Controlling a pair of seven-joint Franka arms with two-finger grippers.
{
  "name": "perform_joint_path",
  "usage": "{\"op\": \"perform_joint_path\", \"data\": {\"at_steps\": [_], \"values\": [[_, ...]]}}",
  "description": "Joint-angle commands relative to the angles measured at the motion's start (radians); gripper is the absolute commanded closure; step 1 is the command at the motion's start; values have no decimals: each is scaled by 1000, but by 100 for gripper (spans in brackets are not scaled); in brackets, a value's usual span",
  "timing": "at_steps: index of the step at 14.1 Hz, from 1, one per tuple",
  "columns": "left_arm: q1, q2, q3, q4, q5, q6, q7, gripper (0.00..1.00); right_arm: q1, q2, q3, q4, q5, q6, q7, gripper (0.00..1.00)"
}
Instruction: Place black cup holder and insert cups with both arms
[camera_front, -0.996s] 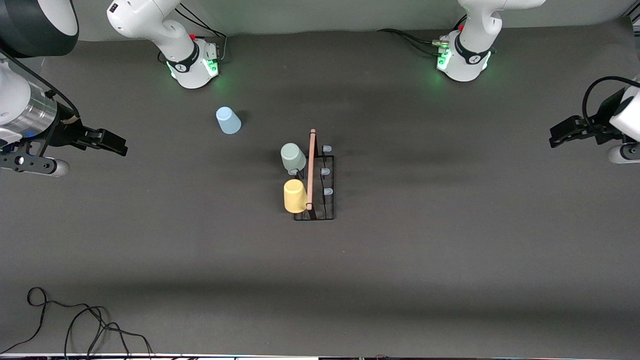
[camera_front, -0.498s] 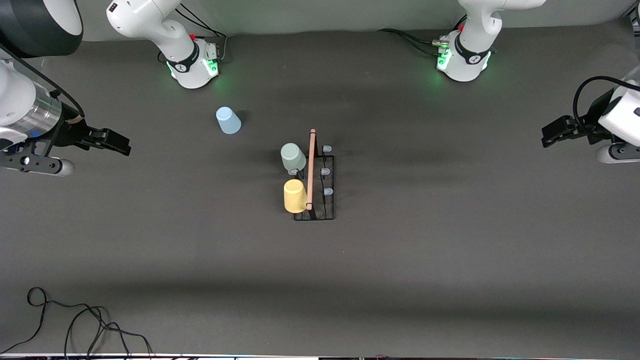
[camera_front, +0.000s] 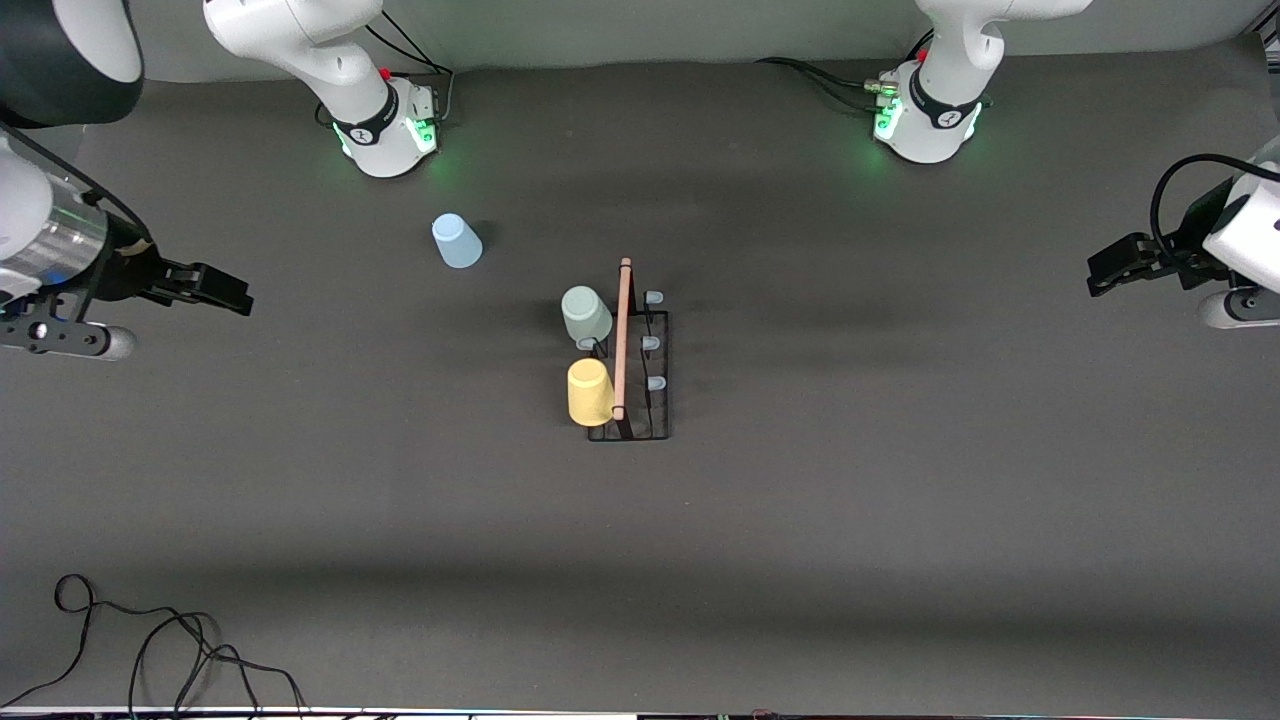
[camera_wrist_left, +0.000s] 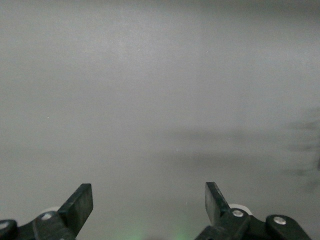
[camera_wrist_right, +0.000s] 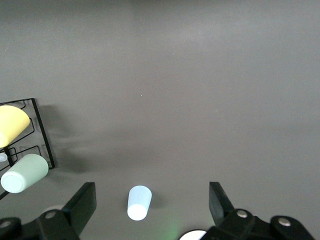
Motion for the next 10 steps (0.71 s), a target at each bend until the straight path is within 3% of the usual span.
{"op": "perform_joint_path", "data": {"at_steps": [1,5,10], "values": [[-2,4,1,3,13,5,-17,0,-65,-10,53,11,-17,-5,-56,0],[-3,4,1,3,13,2,-17,0,-98,-13,95,11,-19,-5,-58,0],[-2,8,1,3,13,24,-20,0,-94,-11,96,13,-20,-10,-56,0]]}}
